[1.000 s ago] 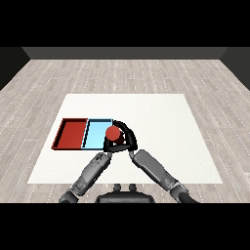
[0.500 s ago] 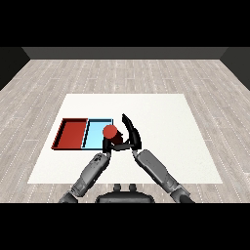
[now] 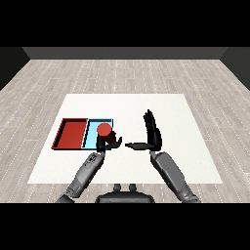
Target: Pick the red can and put it in the red box
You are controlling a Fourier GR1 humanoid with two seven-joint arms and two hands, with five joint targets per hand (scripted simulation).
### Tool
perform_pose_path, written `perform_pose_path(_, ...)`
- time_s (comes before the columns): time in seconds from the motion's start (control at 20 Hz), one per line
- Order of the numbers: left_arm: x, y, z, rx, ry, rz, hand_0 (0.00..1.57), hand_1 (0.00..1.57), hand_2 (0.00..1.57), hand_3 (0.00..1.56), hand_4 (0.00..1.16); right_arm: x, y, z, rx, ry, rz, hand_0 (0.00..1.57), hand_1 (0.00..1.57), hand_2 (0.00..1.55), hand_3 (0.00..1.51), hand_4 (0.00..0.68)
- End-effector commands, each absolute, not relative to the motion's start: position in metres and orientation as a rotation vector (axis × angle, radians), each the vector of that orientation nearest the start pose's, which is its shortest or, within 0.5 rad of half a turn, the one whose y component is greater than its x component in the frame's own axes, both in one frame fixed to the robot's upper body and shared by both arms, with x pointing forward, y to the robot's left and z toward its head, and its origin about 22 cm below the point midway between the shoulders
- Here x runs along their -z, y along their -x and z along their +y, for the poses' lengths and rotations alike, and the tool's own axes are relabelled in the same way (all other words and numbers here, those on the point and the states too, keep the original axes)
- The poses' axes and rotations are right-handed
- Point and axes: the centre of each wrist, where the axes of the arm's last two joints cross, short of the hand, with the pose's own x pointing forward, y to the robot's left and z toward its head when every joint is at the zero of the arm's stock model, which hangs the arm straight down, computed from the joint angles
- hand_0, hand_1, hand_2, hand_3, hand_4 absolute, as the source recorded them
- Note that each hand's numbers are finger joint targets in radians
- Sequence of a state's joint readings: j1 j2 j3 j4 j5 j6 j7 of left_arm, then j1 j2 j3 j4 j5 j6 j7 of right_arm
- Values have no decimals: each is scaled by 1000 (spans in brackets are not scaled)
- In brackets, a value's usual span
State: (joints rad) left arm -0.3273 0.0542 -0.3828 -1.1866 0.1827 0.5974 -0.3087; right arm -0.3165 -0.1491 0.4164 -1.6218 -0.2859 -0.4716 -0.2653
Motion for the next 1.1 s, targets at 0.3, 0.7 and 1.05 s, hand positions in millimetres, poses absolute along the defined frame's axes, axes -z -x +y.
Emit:
perform_pose_path(0.3,-18,-334,224,24,-436,-1770,1571,1571,1571,1473,1112,-37,-223,-227,136,53,-1970,0,0,0,0,0)
perform_pose_path(0.7,2,-335,322,4,-630,-1602,1571,1571,1571,1497,1120,-34,-228,-258,117,138,-1922,0,0,0,0,0)
perform_pose_path(1.05,20,-362,342,68,-782,-1381,1571,1571,1565,1473,1079,-19,-246,-249,114,212,-1857,0,0,0,0,0)
